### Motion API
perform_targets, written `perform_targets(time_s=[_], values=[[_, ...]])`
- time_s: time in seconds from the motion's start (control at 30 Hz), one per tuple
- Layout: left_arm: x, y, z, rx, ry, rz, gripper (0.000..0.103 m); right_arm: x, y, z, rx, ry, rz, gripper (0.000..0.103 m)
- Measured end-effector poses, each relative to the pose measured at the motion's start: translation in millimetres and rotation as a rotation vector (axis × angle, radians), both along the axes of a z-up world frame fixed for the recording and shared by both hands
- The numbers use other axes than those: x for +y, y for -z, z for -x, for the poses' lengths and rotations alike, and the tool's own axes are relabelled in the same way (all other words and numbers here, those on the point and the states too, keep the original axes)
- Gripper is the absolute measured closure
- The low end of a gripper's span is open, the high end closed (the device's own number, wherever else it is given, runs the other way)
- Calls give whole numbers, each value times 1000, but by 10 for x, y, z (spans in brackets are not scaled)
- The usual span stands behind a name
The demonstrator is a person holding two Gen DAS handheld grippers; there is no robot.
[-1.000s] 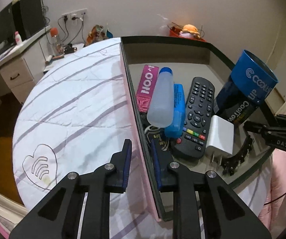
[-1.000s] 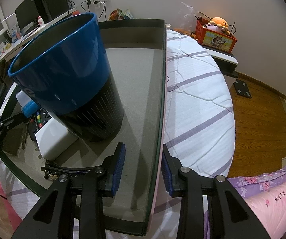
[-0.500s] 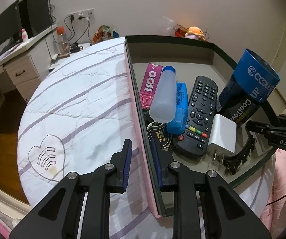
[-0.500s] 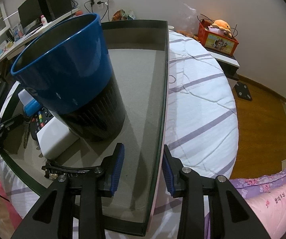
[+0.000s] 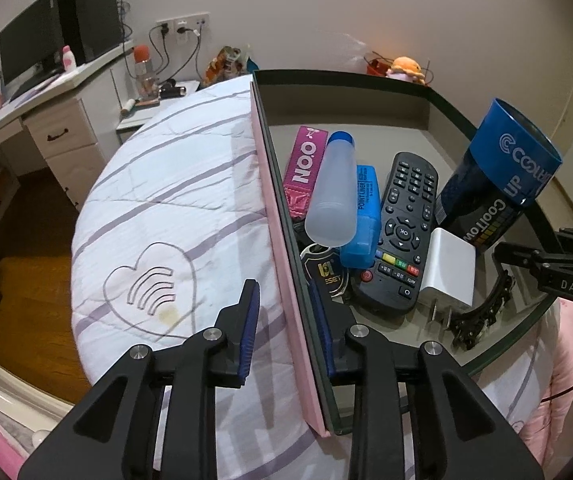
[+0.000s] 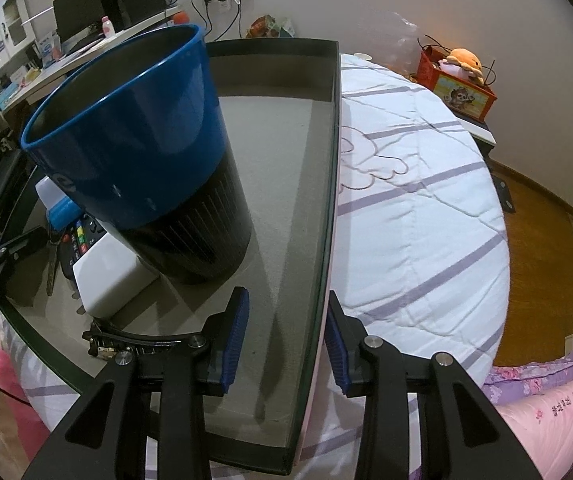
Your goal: Organize rigid objects
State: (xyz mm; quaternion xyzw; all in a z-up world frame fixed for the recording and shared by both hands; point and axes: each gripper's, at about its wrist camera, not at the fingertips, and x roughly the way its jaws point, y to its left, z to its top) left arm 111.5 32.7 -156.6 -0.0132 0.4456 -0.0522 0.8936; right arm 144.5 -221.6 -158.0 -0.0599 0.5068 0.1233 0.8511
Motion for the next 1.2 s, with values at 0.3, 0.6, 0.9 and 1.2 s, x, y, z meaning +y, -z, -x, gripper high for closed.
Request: perform_targets(time_s=[0.3, 0.6, 0.9, 1.2], values=[[84, 13, 0, -1, -4, -1, 71, -4, 12, 25, -5, 33, -14, 65], [97, 20, -14, 4, -12, 3, 71, 5, 24, 24, -4, 44, -17, 65], [86, 16, -8, 4, -21, -7, 70, 11, 29, 42, -4, 43, -21, 64], [127, 10, 13, -10, -71, -28, 55, -19, 41, 33, -9, 41, -48, 63]])
